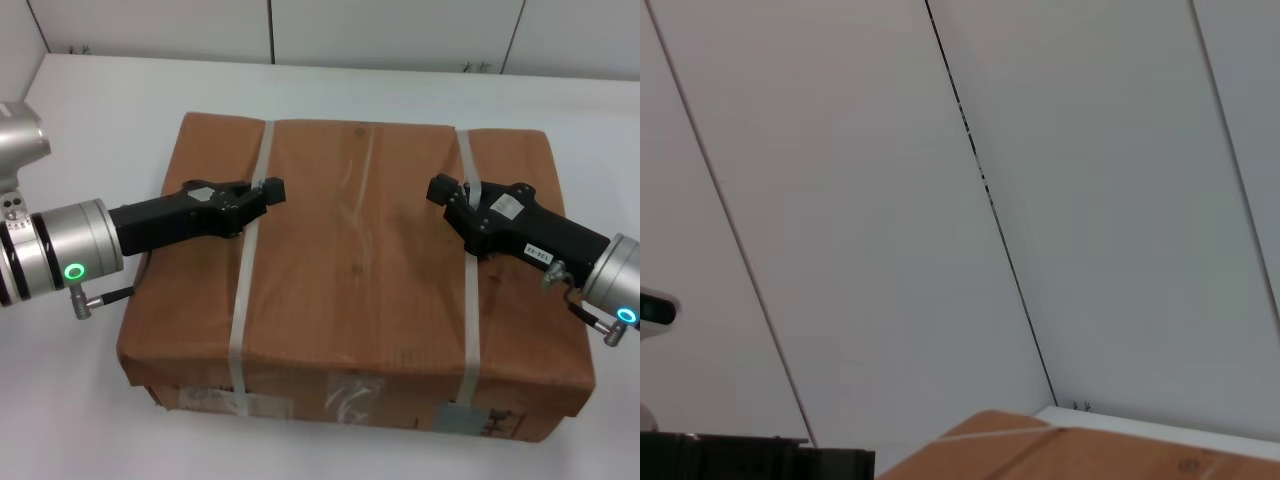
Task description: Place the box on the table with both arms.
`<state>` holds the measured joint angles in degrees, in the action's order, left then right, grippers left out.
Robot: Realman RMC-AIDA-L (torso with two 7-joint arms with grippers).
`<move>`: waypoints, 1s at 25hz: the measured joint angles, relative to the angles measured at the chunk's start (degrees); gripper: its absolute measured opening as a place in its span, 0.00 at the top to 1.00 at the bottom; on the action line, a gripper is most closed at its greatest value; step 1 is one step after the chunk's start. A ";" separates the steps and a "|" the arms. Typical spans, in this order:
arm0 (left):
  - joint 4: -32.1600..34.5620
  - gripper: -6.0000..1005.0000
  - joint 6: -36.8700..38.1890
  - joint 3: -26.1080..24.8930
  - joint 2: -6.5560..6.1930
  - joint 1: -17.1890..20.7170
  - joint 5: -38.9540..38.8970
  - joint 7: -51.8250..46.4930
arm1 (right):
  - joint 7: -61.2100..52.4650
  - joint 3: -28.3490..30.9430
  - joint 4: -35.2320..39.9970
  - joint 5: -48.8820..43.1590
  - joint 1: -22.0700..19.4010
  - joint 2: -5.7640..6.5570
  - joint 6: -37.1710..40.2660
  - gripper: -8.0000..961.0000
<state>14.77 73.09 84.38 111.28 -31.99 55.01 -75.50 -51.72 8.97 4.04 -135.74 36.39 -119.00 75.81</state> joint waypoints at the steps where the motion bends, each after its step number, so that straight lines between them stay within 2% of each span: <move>1: 0.00 0.94 -0.02 0.00 0.02 0.00 0.00 0.00 | 0.01 0.00 0.00 0.02 0.00 0.00 -0.05 0.93; 17: 0.00 0.95 -0.88 0.00 0.15 -0.01 0.12 0.12 | 0.05 0.00 -0.06 0.19 0.00 0.01 -0.95 0.93; 25: -0.16 0.95 -4.82 0.66 1.20 -0.47 0.90 2.05 | 0.10 -0.45 -1.42 0.01 0.72 0.01 -5.90 0.93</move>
<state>14.61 68.27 85.03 112.48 -32.46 55.91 -73.44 -51.62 8.52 2.62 -135.73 37.11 -119.00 69.90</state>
